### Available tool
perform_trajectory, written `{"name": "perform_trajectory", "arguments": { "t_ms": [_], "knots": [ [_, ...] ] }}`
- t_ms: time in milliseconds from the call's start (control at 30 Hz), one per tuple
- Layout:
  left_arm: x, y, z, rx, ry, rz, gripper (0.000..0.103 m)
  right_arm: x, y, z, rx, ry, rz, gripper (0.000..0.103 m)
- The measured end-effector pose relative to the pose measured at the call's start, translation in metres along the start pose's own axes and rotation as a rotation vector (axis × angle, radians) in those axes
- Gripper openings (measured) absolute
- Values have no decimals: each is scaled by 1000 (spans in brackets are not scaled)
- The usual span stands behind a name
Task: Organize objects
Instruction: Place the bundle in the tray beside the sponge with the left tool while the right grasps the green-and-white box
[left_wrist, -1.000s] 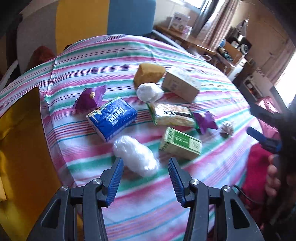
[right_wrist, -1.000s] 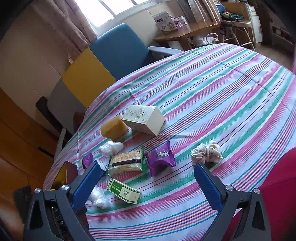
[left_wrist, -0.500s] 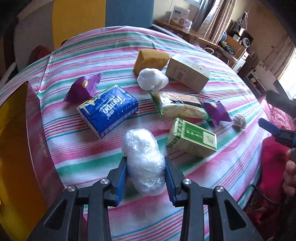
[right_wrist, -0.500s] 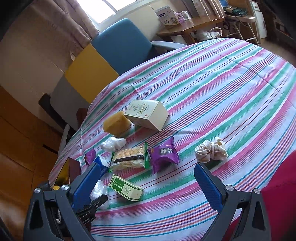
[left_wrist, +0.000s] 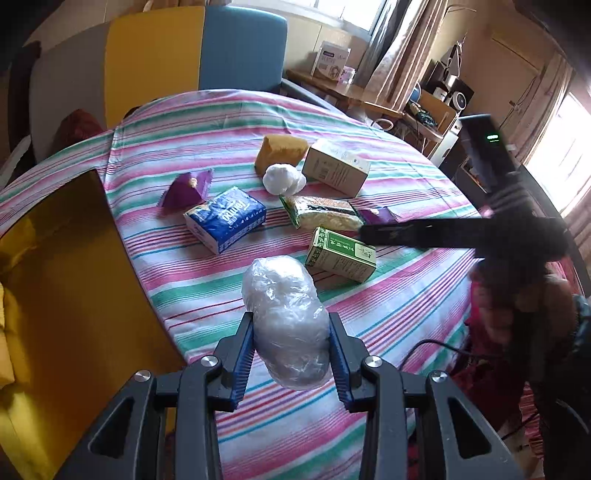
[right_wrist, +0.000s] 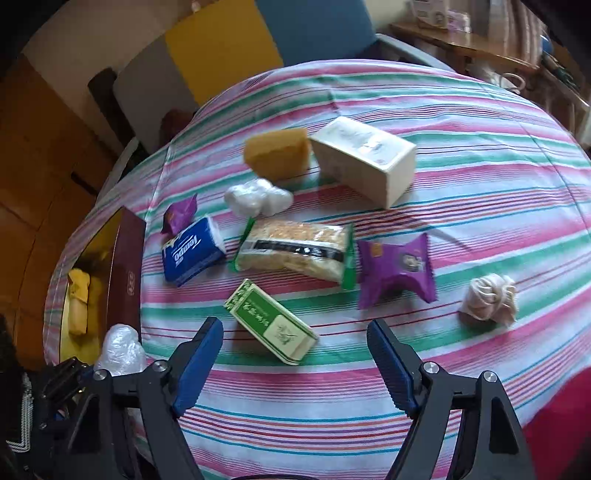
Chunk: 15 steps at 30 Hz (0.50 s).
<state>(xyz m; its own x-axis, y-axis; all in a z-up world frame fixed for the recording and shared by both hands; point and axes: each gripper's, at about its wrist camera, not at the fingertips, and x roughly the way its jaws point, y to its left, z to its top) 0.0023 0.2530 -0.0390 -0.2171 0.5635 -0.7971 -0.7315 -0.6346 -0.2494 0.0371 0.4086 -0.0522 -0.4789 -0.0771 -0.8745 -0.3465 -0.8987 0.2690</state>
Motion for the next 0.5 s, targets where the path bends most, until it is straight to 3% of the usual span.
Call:
{"name": "perform_trajectory", "arguments": {
  "t_ms": [267, 300, 333, 400, 500],
  "knots": [
    [-33, 17, -9, -50, -51, -18, 37, 42, 18, 0, -137, 86, -111, 78],
    [-37, 20, -11, -59, -58, -17, 37, 44, 19, -1, -147, 95, -113, 71],
    [-40, 25, -13, -67, -61, -16, 37, 45, 21, -1, -160, 95, -120, 54],
    [-50, 37, -20, -101, -68, -8, 37, 44, 25, -3, -189, 86, -126, 36],
    [-64, 59, -32, -158, -73, 30, 37, 42, 31, -5, -223, 84, -118, 32]
  ]
}}
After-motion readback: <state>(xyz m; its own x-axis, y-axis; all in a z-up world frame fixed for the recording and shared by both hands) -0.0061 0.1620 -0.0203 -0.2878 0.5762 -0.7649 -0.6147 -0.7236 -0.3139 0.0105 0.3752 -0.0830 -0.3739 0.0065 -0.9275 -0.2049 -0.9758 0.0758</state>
